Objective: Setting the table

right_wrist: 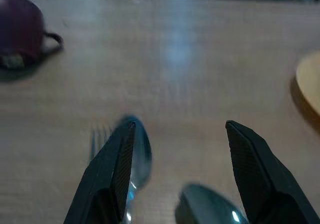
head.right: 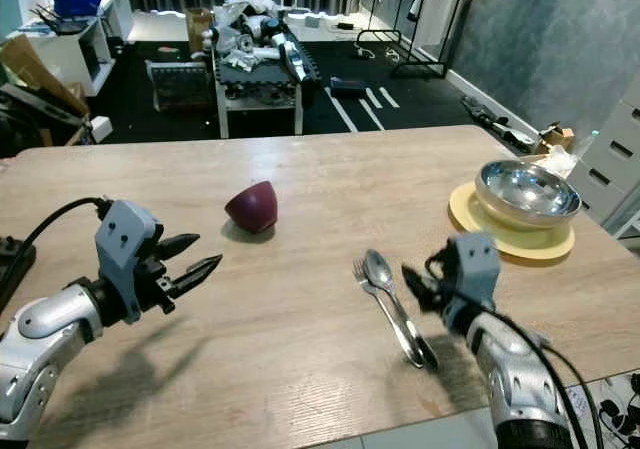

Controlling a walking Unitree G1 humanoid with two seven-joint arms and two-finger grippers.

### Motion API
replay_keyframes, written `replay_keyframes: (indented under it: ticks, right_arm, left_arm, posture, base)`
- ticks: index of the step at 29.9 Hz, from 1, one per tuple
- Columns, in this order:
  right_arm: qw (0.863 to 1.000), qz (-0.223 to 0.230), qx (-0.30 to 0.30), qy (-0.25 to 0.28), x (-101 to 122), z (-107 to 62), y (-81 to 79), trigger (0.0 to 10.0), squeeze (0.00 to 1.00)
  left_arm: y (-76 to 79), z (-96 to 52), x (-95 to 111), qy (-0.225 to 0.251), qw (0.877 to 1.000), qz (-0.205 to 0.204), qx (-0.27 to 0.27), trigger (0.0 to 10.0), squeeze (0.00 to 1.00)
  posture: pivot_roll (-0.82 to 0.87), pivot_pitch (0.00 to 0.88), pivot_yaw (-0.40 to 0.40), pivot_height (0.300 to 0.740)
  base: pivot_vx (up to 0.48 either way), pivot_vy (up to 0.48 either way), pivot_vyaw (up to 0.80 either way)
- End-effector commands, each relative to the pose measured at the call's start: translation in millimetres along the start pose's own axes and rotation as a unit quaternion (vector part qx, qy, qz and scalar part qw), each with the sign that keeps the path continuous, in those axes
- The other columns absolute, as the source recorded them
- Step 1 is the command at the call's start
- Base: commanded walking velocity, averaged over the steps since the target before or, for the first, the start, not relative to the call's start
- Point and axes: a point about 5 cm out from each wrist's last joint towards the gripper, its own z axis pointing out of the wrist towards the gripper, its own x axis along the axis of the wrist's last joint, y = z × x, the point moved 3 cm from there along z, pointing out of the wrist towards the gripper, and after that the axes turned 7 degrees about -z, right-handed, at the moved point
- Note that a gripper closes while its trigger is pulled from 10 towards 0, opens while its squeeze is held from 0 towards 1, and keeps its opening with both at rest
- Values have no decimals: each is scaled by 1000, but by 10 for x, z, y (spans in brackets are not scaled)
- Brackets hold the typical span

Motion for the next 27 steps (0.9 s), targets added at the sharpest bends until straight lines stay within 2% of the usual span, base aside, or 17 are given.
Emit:
replay_keyframes:
  ticks: [1, 4, 8, 14, 23, 24, 25, 26, 27]
  right_arm:
    - [999, 2, 27, -21, -116, -44, -105, 10000, 0]
    - [997, -25, 56, -54, -266, -90, -228, 10000, 0]
    - [994, -33, 54, -85, -420, -99, -280, 10000, 0]
    - [993, -29, 28, -108, -525, -85, -245, 10000, 0]
    - [992, -27, 31, -123, -588, -115, -218, 9843, 0]
    - [990, -30, 39, -133, -635, -135, -236, 8118, 0]
    - [990, -30, 39, -133, -635, -135, -236, 8118, 0]
    - [988, -34, 49, -142, -686, -160, -260, 5804, 0]
    - [988, -34, 49, -142, -686, -160, -260, 5804, 0]
  left_arm:
    - [61, -4, -32, -6, 1000, -6, -9, 10000, 0]
    - [64, -6, -41, -7, 1000, -6, -9, 10000, 0]
    - [63, -3, -42, -7, 1000, -7, -9, 10000, 0]
    - [58, 2, -31, -5, 1000, -9, -8, 10000, 0]
    - [52, -6, -35, -6, 1000, -9, -7, 10000, 0]
    - [57, -6, -37, -6, 1000, -10, -8, 10000, 0]
    - [57, -6, -37, -6, 1000, -10, -8, 10000, 0]
    - [62, -6, -38, -6, 1000, -10, -8, 10000, 0]
    - [62, -6, -38, -6, 1000, -10, -8, 10000, 0]
  posture:
    - [121, 97, 61, 740]
    - [119, 98, 60, 740]
    - [119, 99, 61, 740]
    - [124, 98, 60, 740]
    - [124, 98, 60, 740]
    - [122, 99, 58, 740]
    - [122, 99, 58, 740]
    - [120, 99, 56, 740]
    - [120, 99, 56, 740]
  base:
    - [0, 0, 0]
    - [0, 0, 0]
    - [0, 0, 0]
    - [0, 0, 0]
    - [0, 0, 0]
    - [0, 0, 0]
    - [0, 0, 0]
    - [0, 0, 0]
    - [0, 0, 0]
